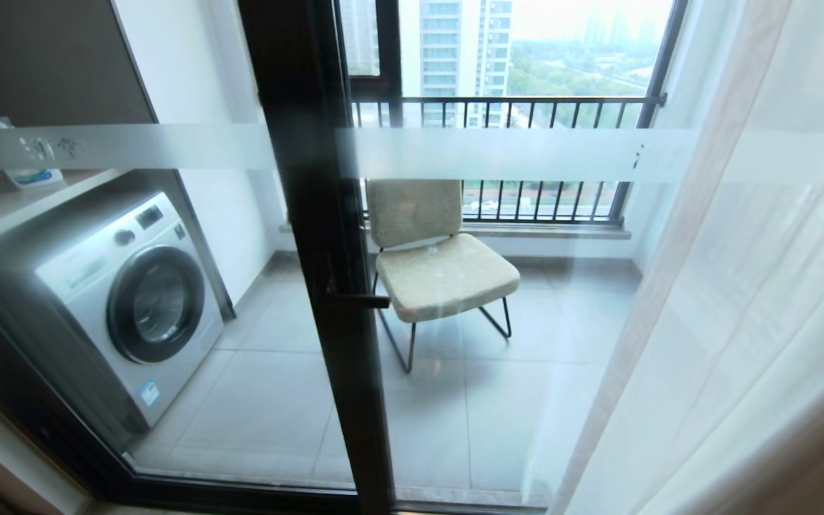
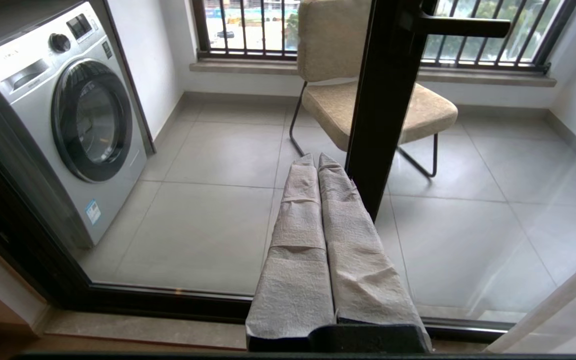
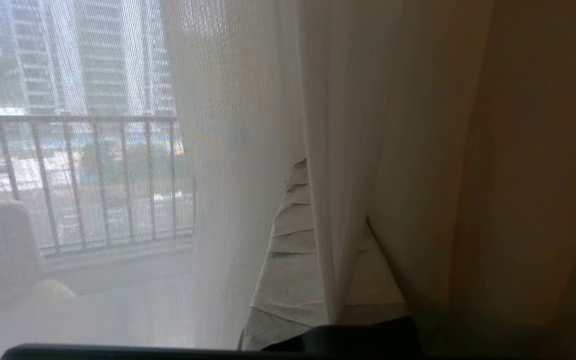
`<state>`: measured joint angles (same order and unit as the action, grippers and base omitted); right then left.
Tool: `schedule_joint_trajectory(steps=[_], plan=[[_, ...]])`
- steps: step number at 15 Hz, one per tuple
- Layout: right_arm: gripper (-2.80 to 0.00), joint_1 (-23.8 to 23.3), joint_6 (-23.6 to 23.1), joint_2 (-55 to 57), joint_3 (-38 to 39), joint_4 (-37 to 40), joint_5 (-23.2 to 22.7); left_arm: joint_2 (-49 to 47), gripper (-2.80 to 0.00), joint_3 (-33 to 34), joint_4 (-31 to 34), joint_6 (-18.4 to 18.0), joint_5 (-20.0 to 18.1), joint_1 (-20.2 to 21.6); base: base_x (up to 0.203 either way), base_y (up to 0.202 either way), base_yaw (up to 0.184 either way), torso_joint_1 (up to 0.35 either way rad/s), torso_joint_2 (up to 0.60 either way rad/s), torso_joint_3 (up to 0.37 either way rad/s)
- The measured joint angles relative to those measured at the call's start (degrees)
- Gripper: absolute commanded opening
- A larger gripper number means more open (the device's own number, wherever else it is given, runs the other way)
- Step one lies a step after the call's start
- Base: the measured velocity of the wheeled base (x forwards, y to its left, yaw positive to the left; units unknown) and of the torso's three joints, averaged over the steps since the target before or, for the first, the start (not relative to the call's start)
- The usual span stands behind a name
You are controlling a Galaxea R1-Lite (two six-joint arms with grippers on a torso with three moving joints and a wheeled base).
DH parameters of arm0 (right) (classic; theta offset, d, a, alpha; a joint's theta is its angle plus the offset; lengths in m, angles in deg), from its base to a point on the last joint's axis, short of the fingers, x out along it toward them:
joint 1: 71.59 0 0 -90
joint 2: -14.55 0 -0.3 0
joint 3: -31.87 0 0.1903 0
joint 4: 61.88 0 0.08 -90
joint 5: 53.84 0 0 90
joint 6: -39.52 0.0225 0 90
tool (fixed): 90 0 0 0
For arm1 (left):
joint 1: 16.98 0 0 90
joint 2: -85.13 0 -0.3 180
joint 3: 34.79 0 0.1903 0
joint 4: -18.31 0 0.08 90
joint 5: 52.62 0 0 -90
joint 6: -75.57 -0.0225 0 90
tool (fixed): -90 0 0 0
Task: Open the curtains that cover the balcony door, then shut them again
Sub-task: Pull the inner curtains open on both sides
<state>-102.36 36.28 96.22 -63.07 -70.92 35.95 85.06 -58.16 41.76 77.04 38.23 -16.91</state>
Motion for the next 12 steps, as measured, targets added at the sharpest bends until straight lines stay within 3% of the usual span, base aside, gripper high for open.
schedule_joint_trajectory(steps=[12], plan=[[-2.8,-2.6,-2.9,-1.7,1.3,1.4,0.0,0.0,-2.8,0.0,0.0,0.7,0.0,0.0,0.0,-0.193,0.0,0.002,0.0,0.002]])
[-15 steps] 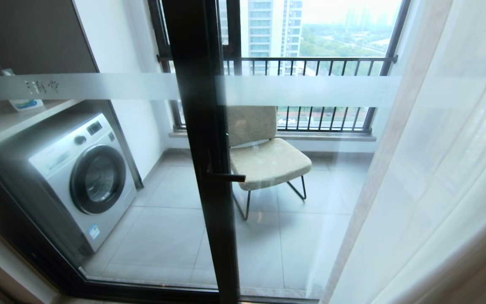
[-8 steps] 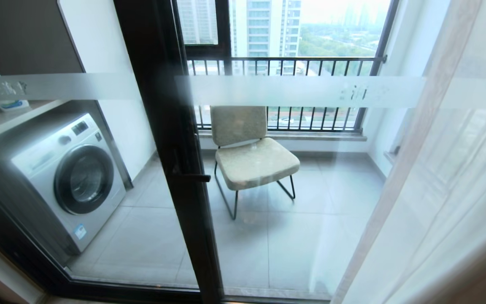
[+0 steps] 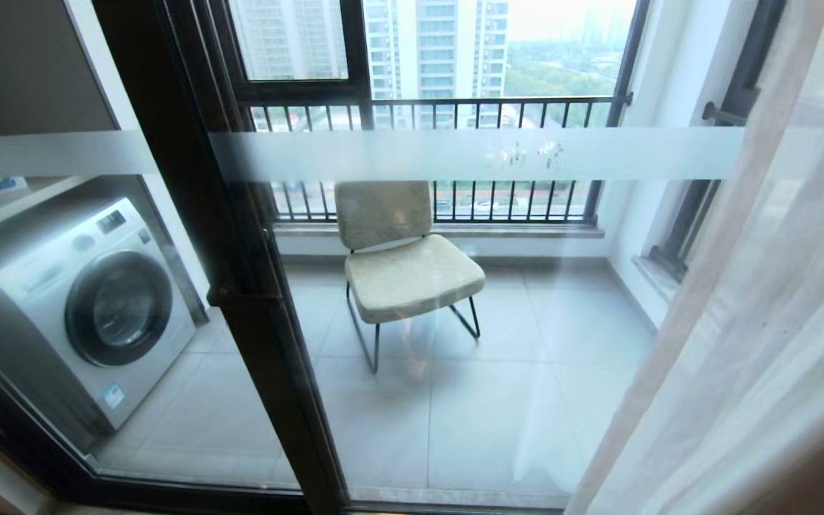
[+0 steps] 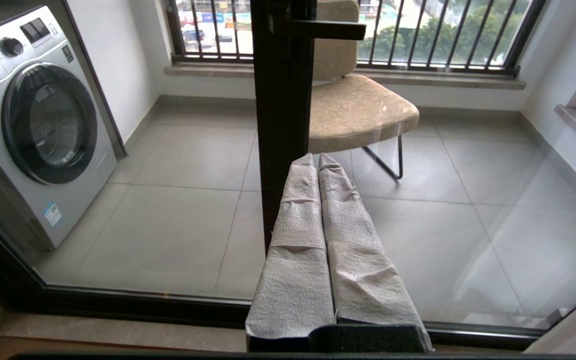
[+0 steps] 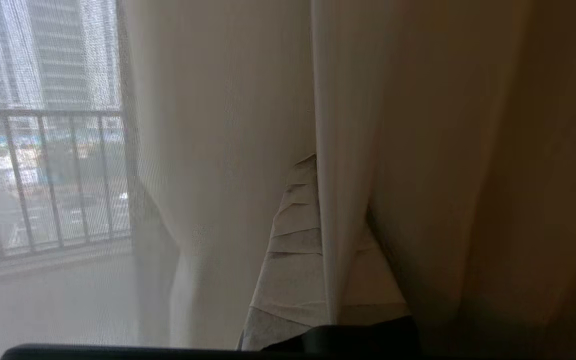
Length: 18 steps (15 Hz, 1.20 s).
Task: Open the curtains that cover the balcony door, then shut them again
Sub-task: Pull the inner curtains open on both sides
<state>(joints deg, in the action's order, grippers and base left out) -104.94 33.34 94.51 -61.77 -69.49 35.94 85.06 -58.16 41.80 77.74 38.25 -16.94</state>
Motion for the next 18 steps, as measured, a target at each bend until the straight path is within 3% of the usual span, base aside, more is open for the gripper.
schedule_joint_trajectory(steps=[8,18], plan=[[-2.8,0.2,0.0,-0.4,0.7,-0.3,-0.1,0.0,-2.8,0.0,-0.1,-0.1,-0.1,0.0,0.0,-0.176,0.002,0.003,0.0,0.003],[-2.8,0.2,0.1,0.3,0.2,-0.2,-0.4,0.0,-2.8,0.0,0.0,-0.1,0.0,0.0,0.0,0.0,0.0,0.0,0.0,0.0]])
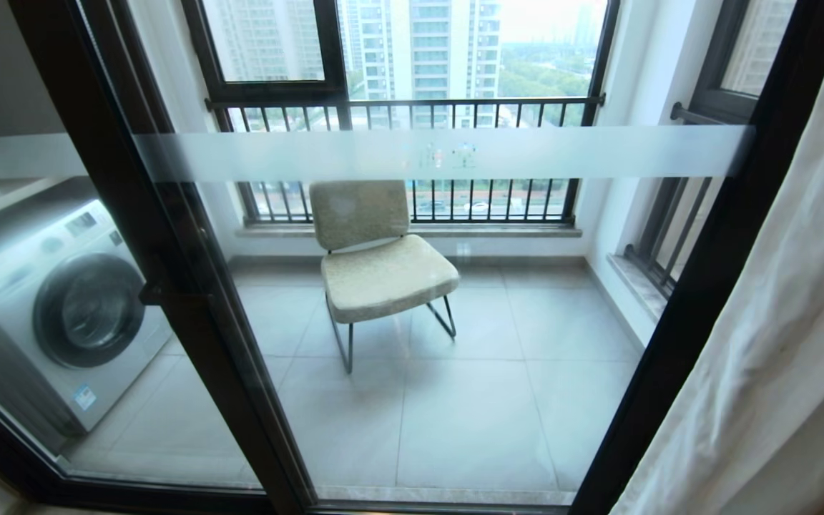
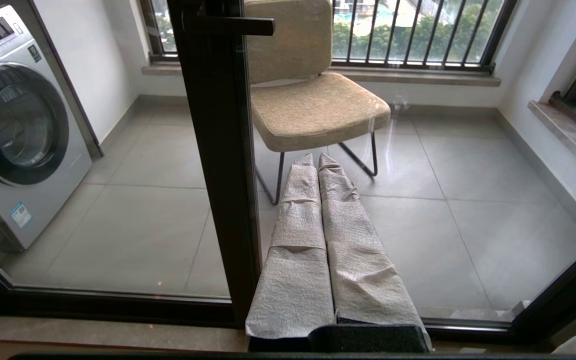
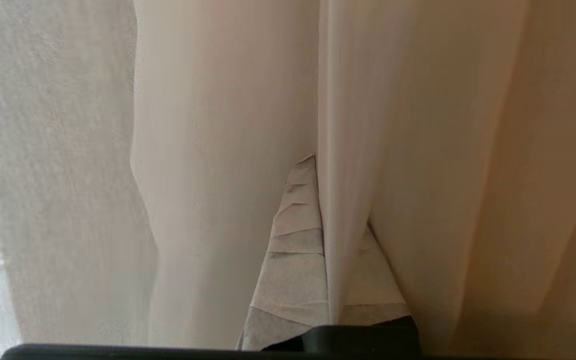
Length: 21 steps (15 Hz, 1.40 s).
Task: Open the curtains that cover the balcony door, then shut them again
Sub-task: Pull the inner curtains open on both sides
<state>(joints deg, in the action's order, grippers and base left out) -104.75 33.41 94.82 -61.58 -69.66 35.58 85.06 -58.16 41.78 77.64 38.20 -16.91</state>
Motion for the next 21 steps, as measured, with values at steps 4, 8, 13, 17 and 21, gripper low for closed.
schedule_joint_trajectory(steps=[4,8,13,17,21], plan=[[-2.8,0.0,0.0,1.6,-0.5,-0.6,0.1,0.0,-2.8,0.0,0.0,0.0,0.0,0.0,0.0,0.0,0.0,0.0,0.0,0.0],[-2.8,-1.8,0.1,5.2,-4.7,-0.2,0.1,0.0,-2.8,0.0,0.0,0.0,0.0,0.0,0.0,0.0,0.0,0.0,0.0,0.0],[-2.8,-8.9,0.2,13.0,-13.3,-0.2,-0.8,0.0,-2.8,0.0,0.0,0.0,0.0,0.0,0.0,0.0,0.0,0.0,0.0,0.0],[-2.8,-15.5,0.3,20.2,-19.1,-1.1,-2.8,0.0,-2.8,0.0,0.0,0.0,0.0,0.0,0.0,0.0,0.0,0.0,0.0,0.0],[-2.8,-21.5,0.4,27.4,-25.6,-1.3,-2.9,0.0,-2.8,0.0,0.0,0.0,0.0,0.0,0.0,0.0,0.0,0.0,0.0,0.0]])
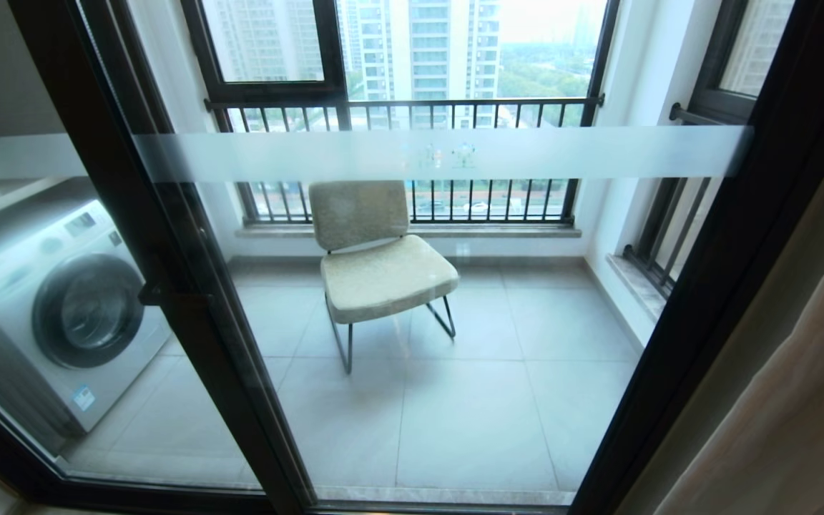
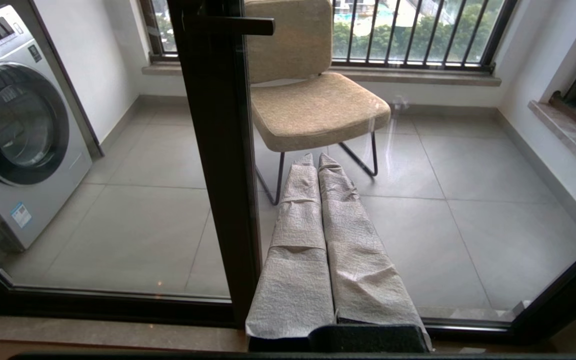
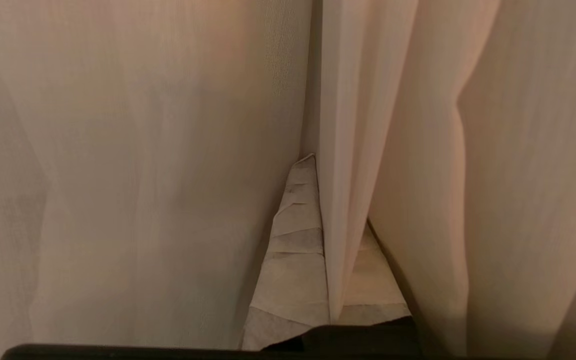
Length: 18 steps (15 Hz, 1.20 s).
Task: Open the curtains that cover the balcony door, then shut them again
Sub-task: Pull the inner curtains open on both sides
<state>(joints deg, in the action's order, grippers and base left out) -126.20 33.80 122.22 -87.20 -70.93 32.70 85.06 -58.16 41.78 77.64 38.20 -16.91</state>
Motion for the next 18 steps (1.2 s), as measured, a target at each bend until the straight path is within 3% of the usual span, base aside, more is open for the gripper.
schedule_joint_trajectory(steps=[5,10,15,18], plan=[[-2.8,-5.8,0.0,5.5,-3.9,-0.1,-1.3,0.0,-2.8,0.0,0.0,0.0,0.0,0.0,0.0,0.0,0.0,0.0,0.0,0.0],[-2.8,-7.2,0.0,5.6,-3.8,0.4,-2.2,0.0,-2.8,0.0,0.0,0.0,0.0,0.0,0.0,0.0,0.0,0.0,0.0,0.0],[-2.8,-7.0,2.0,1.8,-2.5,0.9,-8.5,0.0,-2.8,0.0,0.0,0.0,0.0,0.0,0.0,0.0,0.0,0.0,0.0,0.0],[-2.8,-6.8,4.4,-1.9,0.4,0.9,-15.0,0.0,-2.8,0.0,0.0,0.0,0.0,0.0,0.0,0.0,0.0,0.0,0.0,0.0]])
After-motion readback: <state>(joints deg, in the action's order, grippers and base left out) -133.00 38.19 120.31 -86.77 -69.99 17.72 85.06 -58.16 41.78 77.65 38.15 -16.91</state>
